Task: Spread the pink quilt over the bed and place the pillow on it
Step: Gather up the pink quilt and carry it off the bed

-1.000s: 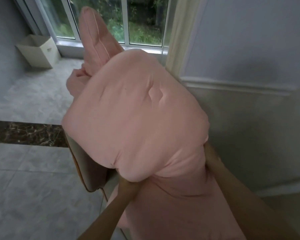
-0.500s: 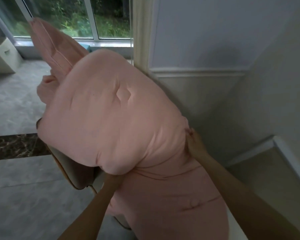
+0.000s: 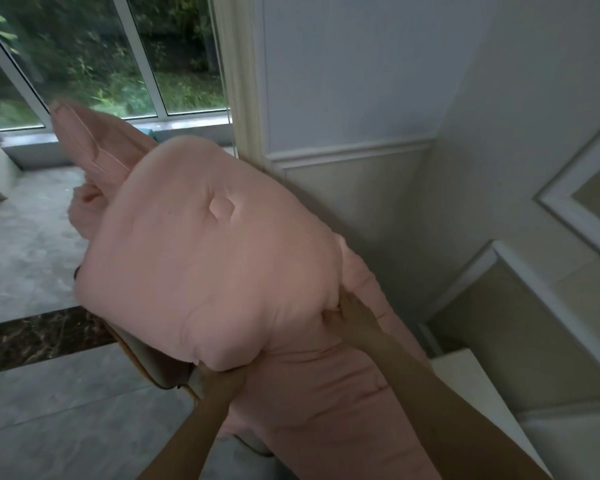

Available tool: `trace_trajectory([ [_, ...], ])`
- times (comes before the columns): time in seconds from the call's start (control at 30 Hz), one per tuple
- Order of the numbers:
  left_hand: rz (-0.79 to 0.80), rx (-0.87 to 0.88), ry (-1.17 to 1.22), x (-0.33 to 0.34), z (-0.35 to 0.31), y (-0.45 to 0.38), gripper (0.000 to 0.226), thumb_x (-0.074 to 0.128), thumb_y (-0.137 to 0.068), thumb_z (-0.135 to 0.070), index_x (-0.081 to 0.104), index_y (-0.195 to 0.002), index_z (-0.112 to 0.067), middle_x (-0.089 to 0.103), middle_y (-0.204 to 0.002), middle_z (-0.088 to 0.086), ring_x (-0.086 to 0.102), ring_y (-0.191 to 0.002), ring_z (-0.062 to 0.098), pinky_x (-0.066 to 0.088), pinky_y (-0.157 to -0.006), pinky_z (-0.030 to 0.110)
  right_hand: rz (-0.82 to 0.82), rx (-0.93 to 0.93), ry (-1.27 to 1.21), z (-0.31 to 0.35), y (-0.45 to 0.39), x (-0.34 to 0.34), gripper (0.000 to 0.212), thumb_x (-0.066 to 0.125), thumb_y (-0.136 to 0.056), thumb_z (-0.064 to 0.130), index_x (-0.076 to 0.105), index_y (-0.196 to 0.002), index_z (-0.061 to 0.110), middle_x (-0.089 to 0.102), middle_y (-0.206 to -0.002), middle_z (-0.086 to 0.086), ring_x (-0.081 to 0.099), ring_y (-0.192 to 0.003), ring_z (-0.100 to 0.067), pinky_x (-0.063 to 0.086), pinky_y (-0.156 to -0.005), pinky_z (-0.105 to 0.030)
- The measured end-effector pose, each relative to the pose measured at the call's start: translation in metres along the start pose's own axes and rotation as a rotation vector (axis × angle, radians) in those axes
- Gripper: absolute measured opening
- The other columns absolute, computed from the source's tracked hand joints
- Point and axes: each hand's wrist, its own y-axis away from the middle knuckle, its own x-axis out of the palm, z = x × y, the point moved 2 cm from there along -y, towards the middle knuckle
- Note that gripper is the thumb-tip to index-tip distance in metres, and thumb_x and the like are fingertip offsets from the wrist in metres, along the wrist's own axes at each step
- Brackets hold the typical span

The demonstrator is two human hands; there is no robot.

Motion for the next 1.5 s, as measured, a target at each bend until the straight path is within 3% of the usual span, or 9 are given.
trace_trajectory([
  [0.23,0.559,-0.133,-0.711,-0.04,-0.038,0.065,0.061,0.055,-0.076,-0.064,0.059,-0.093,-0.005,0.068,-0.068,0.01,0.07,-0.073,0.025,0.052,-0.053,0.025,-0.051,0.027,0.188,0.01,0.011,-0.008,0.074,0.024,-0.084,0.056,0.015,-0.148,0.02,0.027,-0.153,-0.003,0.034,-0.135,-0.029,0.033,-0.106,-0.046],
  [0.33,0.27,0.586,-0.759,-0.042,-0.069,0.091,0.043,0.047,-0.088,-0.052,0.064,-0.086,-0.013,0.068,-0.079,0.004,0.067,-0.084,0.026,0.048,-0.063,0.025,-0.049,0.042,0.208,0.015,0.014,-0.011,0.067,0.033,-0.092,0.045,0.014,-0.148,0.014,0.024,-0.153,-0.006,0.031,-0.136,-0.031,0.032,-0.107,-0.046],
  [0.43,-0.234,1.418,-0.74,-0.038,-0.096,0.128,0.043,0.049,-0.081,-0.051,0.063,-0.11,-0.022,0.067,-0.109,0.002,0.06,-0.099,0.021,0.049,-0.08,0.031,-0.047,0.036,0.177,0.015,0.019,-0.019,0.068,0.037,-0.091,0.043,0.015,-0.147,0.012,0.027,-0.152,-0.007,0.034,-0.135,-0.032,0.034,-0.106,-0.046],
  [0.5,-0.426,1.616,-0.825,-0.027,-0.109,0.134,0.065,0.058,-0.07,-0.055,0.052,-0.126,-0.022,0.057,-0.13,0.006,0.051,-0.119,0.024,0.036,-0.099,0.038,-0.029,-0.003,0.12,0.016,0.025,-0.026,0.073,0.038,-0.084,0.048,0.017,-0.146,0.017,0.032,-0.15,-0.007,0.038,-0.132,-0.031,0.037,-0.105,-0.044],
  [0.6,-0.415,1.426,-1.105,-0.02,-0.118,0.115,0.109,0.068,-0.055,-0.066,0.027,-0.145,-0.022,0.02,-0.155,0.011,0.016,-0.143,0.031,0.007,-0.114,0.05,0.088,-0.084,0.0,0.018,0.032,-0.04,0.091,0.041,-0.07,0.057,0.01,-0.149,0.025,0.03,-0.152,-0.001,0.037,-0.135,-0.023,0.035,-0.109,-0.038],
  [0.73,-0.278,1.019,-1.448,-0.019,-0.109,0.068,0.12,0.06,-0.062,-0.073,-0.01,-0.148,-0.025,-0.022,-0.154,0.008,-0.029,-0.137,0.027,-0.019,-0.107,0.055,0.186,-0.12,0.167,0.015,0.048,-0.052,0.08,0.051,-0.09,0.033,0.001,-0.15,0.018,0.012,-0.158,-0.005,0.023,-0.142,-0.021,0.024,-0.114,-0.028],
  [0.93,-0.357,1.098,-1.434,-0.01,-0.111,0.071,0.123,0.059,-0.059,-0.075,-0.009,-0.147,-0.024,-0.02,-0.155,0.011,-0.019,-0.141,0.035,-0.012,-0.111,0.059,0.087,-0.202,0.359,0.013,0.065,-0.04,0.077,0.046,-0.091,0.04,-0.005,-0.148,0.029,0.002,-0.159,0.001,0.033,-0.136,-0.029,0.038,-0.102,-0.039],
  [1.13,-0.388,1.405,-1.24,-0.02,-0.106,0.081,0.088,0.04,-0.077,-0.074,0.021,-0.148,-0.025,0.014,-0.156,0.011,0.007,-0.144,0.032,0.018,-0.11,0.056,-0.046,-0.244,0.339,0.024,0.069,-0.045,0.077,0.042,-0.091,0.047,-0.004,-0.149,0.029,-0.004,-0.159,0.003,0.007,-0.146,-0.023,0.018,-0.114,-0.048],
  [1.5,-0.491,1.373,-1.111,-0.053,-0.1,0.095,0.083,0.033,-0.081,-0.075,0.023,-0.147,-0.027,0.015,-0.156,0.006,0.011,-0.144,0.03,0.013,-0.114,0.054,-0.126,-0.31,0.353,0.059,0.065,-0.047,0.088,0.015,-0.072,0.071,-0.007,-0.148,0.032,-0.011,-0.158,0.006,-0.001,-0.147,-0.021,0.008,-0.117,-0.051],
])
